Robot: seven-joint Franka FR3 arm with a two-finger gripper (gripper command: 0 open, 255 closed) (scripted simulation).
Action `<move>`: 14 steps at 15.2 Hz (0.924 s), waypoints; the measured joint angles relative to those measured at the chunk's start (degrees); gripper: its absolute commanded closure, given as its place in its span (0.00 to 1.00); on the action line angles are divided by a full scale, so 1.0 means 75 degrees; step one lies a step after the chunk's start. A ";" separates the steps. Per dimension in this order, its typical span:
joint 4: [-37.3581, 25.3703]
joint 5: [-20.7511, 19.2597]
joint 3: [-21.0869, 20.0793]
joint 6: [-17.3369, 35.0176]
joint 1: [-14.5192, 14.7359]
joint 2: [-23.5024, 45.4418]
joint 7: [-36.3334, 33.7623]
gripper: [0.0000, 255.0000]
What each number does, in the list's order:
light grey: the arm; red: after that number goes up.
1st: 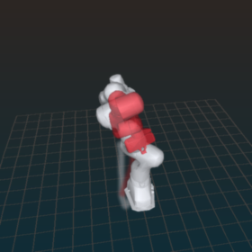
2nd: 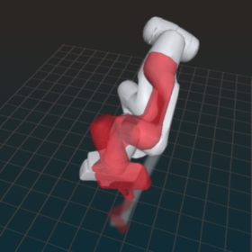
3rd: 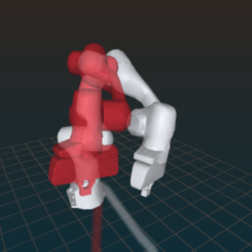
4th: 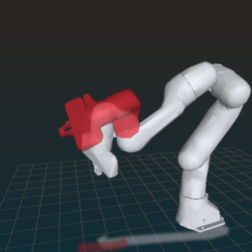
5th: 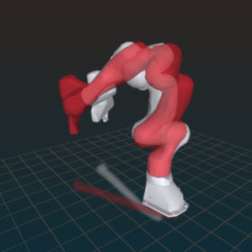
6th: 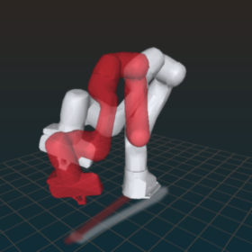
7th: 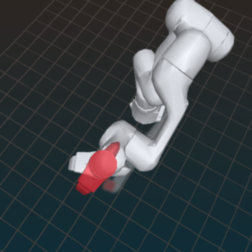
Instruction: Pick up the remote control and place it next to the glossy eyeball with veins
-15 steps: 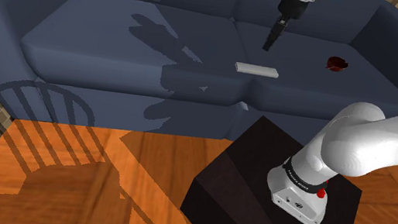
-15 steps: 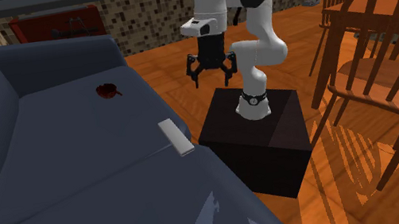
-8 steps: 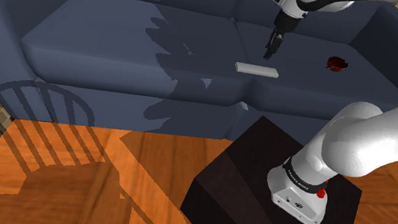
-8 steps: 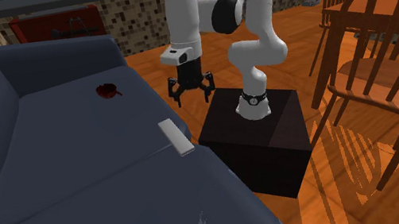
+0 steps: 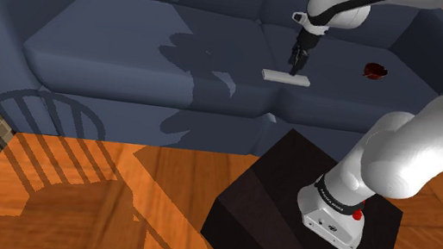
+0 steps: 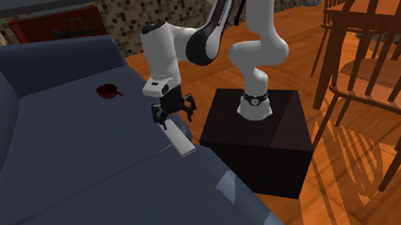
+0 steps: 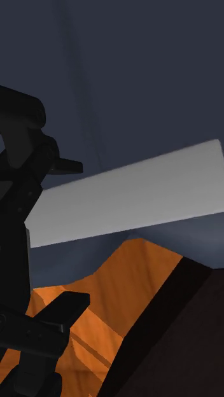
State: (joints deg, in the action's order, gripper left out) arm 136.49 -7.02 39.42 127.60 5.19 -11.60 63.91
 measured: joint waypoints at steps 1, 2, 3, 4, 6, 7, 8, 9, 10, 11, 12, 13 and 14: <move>-0.0121 0.0208 0.0166 0.0085 0.0056 0.0304 0.0422 0.00; -0.0170 0.0316 0.0249 0.0147 0.0073 0.0467 0.0663 0.00; -0.0183 0.0437 0.0299 0.0258 0.0102 0.0634 0.0820 0.00; -0.0206 0.0557 0.0326 0.0353 0.0133 0.0788 0.0927 0.00; -0.0149 0.0728 0.0373 0.0569 0.0152 0.0999 0.1093 0.00; -0.0111 0.0819 0.0395 0.0684 0.0157 0.1103 0.1176 0.00; -0.0087 0.0888 0.0398 0.0766 0.0168 0.1180 0.1219 0.00; -0.0048 0.0999 0.0405 0.0892 0.0181 0.1298 0.1296 0.00; -0.0023 0.1074 0.0416 0.0976 0.0180 0.1378 0.1363 0.00; -0.0013 0.1107 0.0419 0.1012 0.0180 0.1413 0.1389 0.00; 0.0003 0.1118 0.0422 0.1037 0.0177 0.1424 0.1403 0.00; 0.0011 0.1122 0.0421 0.1049 0.0178 0.1427 0.1403 0.00; 0.0015 0.1124 0.0421 0.1055 0.0179 0.1429 0.1405 0.00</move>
State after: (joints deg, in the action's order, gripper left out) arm 136.60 1.41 42.58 135.51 6.53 -0.89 74.44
